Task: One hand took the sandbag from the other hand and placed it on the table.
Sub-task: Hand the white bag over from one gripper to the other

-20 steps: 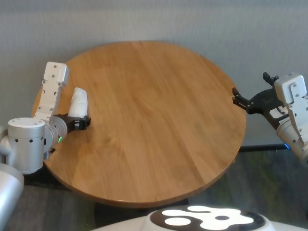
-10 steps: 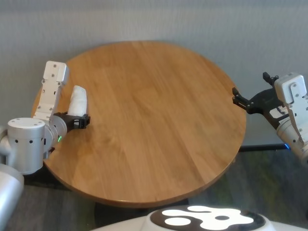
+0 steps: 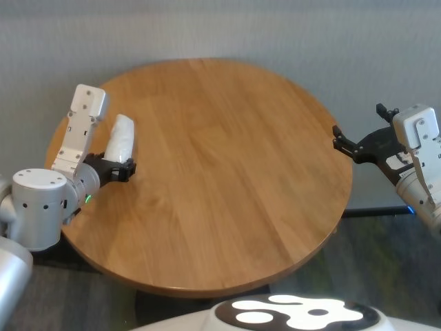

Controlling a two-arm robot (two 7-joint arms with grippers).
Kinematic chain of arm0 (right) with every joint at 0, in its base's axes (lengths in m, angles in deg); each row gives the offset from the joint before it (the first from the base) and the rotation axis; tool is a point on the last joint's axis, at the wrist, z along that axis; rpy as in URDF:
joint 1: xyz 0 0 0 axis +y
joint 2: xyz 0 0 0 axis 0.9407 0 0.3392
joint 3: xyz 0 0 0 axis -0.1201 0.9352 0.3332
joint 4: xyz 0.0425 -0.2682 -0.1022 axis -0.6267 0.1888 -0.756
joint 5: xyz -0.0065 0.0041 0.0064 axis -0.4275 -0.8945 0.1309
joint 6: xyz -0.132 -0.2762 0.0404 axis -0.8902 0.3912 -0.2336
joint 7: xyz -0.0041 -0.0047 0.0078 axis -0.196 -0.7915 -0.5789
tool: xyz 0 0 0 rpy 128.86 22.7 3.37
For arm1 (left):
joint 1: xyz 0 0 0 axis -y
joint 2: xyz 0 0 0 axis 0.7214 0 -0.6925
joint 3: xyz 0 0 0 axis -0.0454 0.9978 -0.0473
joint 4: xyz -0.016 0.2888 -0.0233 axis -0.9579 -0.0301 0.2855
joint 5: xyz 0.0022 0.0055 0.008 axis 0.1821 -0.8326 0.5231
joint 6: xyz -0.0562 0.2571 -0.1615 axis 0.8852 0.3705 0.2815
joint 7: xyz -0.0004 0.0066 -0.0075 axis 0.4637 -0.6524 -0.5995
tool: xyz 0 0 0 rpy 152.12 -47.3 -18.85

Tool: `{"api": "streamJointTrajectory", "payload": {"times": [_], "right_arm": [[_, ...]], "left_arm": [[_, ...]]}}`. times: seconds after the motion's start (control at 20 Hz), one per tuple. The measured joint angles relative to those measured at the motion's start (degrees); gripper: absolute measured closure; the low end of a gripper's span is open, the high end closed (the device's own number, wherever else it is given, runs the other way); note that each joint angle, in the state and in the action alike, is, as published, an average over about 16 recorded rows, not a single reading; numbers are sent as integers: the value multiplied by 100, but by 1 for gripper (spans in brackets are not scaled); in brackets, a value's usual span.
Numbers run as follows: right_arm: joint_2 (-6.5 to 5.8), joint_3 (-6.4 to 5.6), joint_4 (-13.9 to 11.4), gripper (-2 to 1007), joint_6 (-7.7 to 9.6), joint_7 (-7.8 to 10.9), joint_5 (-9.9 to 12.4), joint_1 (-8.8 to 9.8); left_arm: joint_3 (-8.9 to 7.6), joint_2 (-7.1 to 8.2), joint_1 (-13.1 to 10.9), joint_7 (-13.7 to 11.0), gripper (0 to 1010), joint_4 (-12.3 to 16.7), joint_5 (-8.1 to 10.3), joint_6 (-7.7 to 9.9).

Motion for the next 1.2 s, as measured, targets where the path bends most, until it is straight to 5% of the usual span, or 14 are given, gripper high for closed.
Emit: {"api": "streamJointTrajectory", "payload": {"times": [0.6, 1.2], "right_arm": [[0, 0, 0, 2, 0, 0, 0, 0], [0, 0, 0, 2, 0, 0, 0, 0]], "left_arm": [[200, 204, -74, -315, 430, 286, -428, -599], [49, 214, -215, -808, 430, 645, -360, -1186]]}}
